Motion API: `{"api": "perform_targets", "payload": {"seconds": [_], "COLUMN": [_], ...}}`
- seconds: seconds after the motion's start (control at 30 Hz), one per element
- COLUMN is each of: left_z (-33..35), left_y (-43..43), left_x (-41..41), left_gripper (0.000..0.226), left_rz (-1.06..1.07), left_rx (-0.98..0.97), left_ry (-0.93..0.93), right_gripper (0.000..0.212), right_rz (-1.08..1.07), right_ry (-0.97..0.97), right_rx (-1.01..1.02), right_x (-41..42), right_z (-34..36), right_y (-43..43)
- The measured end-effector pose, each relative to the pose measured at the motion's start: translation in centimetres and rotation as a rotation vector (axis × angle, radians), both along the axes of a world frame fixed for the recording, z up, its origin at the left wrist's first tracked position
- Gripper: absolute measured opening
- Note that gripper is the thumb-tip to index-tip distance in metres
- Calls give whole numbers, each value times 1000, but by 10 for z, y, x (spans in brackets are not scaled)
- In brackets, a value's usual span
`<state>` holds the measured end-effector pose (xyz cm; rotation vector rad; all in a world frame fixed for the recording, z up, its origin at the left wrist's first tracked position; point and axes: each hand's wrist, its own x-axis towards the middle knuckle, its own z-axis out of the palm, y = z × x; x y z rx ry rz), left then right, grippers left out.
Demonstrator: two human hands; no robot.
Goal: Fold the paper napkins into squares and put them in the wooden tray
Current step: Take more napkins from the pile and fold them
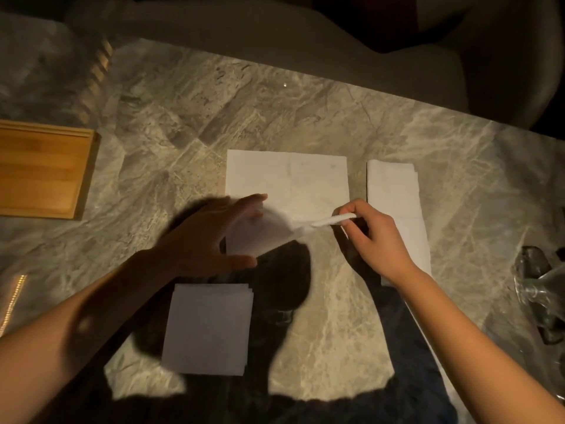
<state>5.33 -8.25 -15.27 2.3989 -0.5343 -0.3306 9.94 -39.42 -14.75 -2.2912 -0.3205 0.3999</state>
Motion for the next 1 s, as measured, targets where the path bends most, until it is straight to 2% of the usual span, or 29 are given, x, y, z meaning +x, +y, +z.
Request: {"api": "perform_targets", "payload": {"seconds": [0.1, 0.17, 0.23, 0.3, 0.37, 0.43, 0.53, 0.6, 0.8, 1.0], "left_z": [-1, -2, -4, -7, -7, -7, -8, -11, -15, -12], "left_y": [3, 3, 3, 1, -1, -3, -3, -3, -1, -6], "left_x": [-11, -16, -16, -14, -10, -8, -6, -5, -6, -3], "left_gripper": [106, 103, 85, 57, 34, 20, 19, 20, 21, 10], "left_rz": [8, 23, 61, 130, 226, 302, 365, 394, 515, 573], "left_rx": [-13, 22, 56, 74, 72, 44, 1, -21, -45, -27], "left_ry": [86, 73, -30, -138, -114, -78, -49, -44, 1, 40], "right_gripper": [14, 16, 17, 16, 10, 17, 38, 43, 18, 25], "right_rz": [-28, -38, -50, -48, -18, 21, 49, 49, -53, -127], "right_ry": [-19, -25, -25, -14, 12, 33, 73, 86, 2, 8], "right_rx": [-9, -14, -11, -6, 16, 25, -9, -10, -65, -96], "right_x": [0, -1, -1, -2, -2, -3, -5, -5, -2, 4], "right_z": [0, 0, 0, 2, 3, 3, 3, 1, -7, -8], "right_y": [1, 2, 4, 5, 4, 3, 2, 1, 7, 18]}}
